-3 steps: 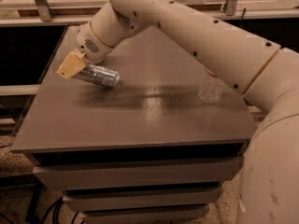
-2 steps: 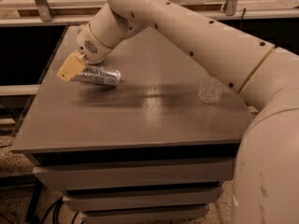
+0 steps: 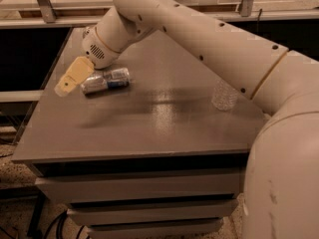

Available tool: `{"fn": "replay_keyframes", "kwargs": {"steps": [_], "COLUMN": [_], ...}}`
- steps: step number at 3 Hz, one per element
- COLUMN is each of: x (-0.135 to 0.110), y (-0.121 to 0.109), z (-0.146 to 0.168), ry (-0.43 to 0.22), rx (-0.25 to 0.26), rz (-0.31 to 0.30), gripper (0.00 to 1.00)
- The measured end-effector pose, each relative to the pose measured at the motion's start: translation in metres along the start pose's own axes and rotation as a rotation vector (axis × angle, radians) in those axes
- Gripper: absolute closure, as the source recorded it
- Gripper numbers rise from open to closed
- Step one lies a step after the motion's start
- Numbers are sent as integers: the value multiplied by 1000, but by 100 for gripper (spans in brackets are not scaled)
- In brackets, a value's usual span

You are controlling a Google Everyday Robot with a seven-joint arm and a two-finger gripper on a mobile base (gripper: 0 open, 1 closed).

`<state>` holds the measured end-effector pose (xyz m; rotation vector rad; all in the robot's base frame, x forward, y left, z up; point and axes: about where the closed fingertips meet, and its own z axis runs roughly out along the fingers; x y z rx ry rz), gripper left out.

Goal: Place redbull can upright

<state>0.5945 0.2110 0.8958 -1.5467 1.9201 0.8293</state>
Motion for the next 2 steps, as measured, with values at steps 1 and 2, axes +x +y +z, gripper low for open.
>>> {"fn": "replay_keyframes", "kwargs": {"steps": [1,2], "x": [5,6], "y": [-1,-1], "z": [2,2], "ry": [1,1], "rx": [25,26], "rz": [-1,-1], "gripper": [0,0]}}
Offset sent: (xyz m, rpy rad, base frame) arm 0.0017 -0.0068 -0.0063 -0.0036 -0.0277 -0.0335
